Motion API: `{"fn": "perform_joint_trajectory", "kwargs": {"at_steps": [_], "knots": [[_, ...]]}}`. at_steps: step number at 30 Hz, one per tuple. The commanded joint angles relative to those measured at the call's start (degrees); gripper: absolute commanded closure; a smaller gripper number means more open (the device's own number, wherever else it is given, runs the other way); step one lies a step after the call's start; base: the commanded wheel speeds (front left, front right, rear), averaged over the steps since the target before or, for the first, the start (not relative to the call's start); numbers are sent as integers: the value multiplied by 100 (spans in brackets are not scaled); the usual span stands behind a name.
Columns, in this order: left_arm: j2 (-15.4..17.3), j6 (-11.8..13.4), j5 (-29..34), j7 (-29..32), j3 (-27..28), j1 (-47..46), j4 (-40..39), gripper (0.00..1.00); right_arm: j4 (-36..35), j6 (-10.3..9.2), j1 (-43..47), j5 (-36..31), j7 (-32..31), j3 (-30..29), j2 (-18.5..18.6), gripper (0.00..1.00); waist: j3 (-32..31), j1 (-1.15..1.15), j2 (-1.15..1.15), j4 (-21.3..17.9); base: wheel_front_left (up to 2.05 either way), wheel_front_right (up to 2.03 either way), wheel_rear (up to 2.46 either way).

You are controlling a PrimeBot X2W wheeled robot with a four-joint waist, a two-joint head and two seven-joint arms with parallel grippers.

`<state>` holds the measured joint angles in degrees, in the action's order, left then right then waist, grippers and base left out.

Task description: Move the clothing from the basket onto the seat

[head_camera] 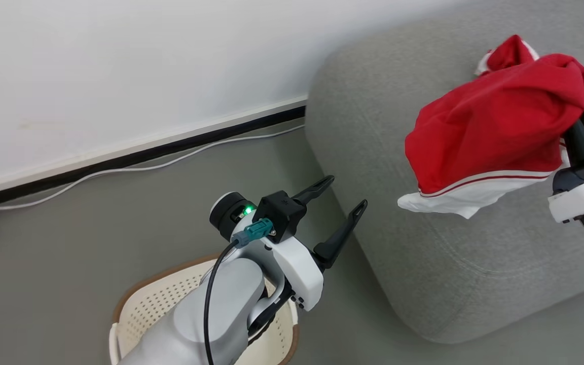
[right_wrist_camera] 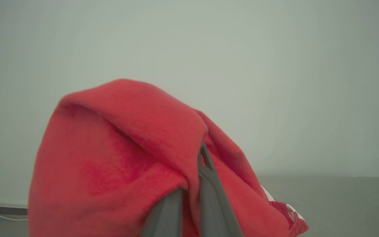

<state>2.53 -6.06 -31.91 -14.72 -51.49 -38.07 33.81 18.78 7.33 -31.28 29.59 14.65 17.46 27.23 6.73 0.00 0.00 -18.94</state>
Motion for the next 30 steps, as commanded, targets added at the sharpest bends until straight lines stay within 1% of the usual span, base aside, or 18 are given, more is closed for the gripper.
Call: {"fn": "perform_joint_trajectory", "kwargs": {"at_steps": [1, 10, 15, 19, 22, 26, 30], "knots": [[35, -54, -76, -28, 128, -120, -96, 0, -190, 16, 133, -57, 35, -77, 112, 100, -53, 0, 0, -291, 0, 0, 0], [35, -106, -158, -28, 126, -75, -128, 0, -286, 16, 424, -80, 35, -425, 74, 100, -68, 0, 0, -859, 0, 0, 0], [35, -112, -99, -28, 127, -78, -168, 0, -322, 16, 529, -84, 35, -620, 92, 100, -1, 0, 0, -996, 0, 0, 0], [35, -101, -57, -28, 76, -116, -195, 0, -354, 16, 558, -88, 35, -883, 141, 100, 162, 0, 0, -1007, 0, 0, 0], [35, -90, -54, -28, -11, -203, -242, 0, -357, 16, 456, -161, 35, -1102, 246, 100, 353, 0, 0, -956, 0, 0, 0], [35, -41, -13, -28, -147, -387, -284, 0, -346, 16, 147, -241, 35, -1386, 407, 100, 677, 0, 0, -860, 0, 0, 0], [35, 21, 8, -28, -346, -646, -327, 0, -207, 16, -260, -348, 35, -1764, 659, 100, 1094, 0, 0, -718, 0, 0, 0]]}}
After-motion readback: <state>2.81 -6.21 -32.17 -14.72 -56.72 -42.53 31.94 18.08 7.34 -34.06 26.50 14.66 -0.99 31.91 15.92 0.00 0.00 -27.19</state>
